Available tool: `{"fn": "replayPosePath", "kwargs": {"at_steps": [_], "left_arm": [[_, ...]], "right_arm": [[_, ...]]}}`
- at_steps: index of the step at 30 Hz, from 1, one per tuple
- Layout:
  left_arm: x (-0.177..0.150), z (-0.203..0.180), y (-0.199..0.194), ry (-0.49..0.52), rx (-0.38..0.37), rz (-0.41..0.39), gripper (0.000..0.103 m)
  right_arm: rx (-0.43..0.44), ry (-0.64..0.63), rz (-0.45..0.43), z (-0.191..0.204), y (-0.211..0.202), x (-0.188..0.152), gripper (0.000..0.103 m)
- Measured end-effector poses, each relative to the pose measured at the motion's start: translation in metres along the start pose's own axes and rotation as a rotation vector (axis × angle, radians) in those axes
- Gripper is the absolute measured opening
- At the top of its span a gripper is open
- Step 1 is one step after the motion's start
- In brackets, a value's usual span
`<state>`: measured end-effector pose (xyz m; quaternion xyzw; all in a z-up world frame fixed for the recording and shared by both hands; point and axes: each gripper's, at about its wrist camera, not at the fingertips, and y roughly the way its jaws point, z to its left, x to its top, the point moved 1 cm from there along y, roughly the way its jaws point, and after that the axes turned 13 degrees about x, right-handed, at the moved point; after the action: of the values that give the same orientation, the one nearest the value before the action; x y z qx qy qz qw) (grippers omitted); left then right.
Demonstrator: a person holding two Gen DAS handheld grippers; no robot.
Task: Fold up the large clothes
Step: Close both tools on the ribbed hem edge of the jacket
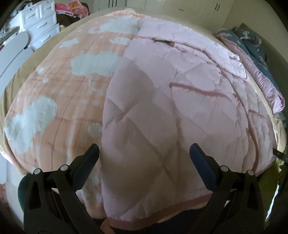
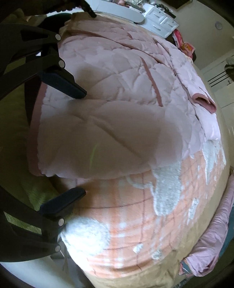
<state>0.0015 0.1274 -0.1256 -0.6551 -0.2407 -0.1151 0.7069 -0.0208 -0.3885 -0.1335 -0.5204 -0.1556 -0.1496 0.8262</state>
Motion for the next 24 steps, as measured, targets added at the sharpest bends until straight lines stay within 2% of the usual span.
{"fn": "replayPosePath", "kwargs": {"at_steps": [4,10,12,13,15,18,22,23,24], "left_arm": [[-0.007,0.003,-0.002,0.004,0.001,0.008,0.094],[-0.012,0.007,-0.006,0.004,-0.005,0.017,0.094],[-0.014,0.008,-0.003,-0.003,-0.018,0.034,0.094],[-0.015,0.009,-0.001,-0.010,-0.026,0.044,0.094],[-0.017,0.010,0.002,-0.010,-0.019,0.052,0.094],[-0.020,0.009,0.007,-0.004,-0.013,0.064,0.094],[-0.020,0.008,0.010,-0.004,-0.020,0.065,0.094],[-0.020,0.008,0.010,-0.007,-0.022,0.063,0.094],[-0.020,0.008,0.010,-0.010,-0.023,0.059,0.094]], "right_arm": [[0.046,0.003,0.021,0.000,0.002,-0.008,0.099],[0.058,-0.014,0.016,0.000,0.003,-0.012,0.098],[0.091,-0.030,0.015,0.004,0.003,-0.013,0.082],[0.090,-0.038,0.013,0.006,0.001,-0.014,0.078],[0.124,-0.046,0.010,0.010,-0.003,-0.015,0.055],[0.140,-0.066,-0.015,0.018,-0.014,-0.013,0.045],[0.221,-0.097,-0.070,0.030,-0.031,-0.003,0.046],[0.217,-0.107,-0.062,0.031,-0.030,0.000,0.049],[0.222,-0.108,-0.050,0.032,-0.027,0.001,0.055]]}}
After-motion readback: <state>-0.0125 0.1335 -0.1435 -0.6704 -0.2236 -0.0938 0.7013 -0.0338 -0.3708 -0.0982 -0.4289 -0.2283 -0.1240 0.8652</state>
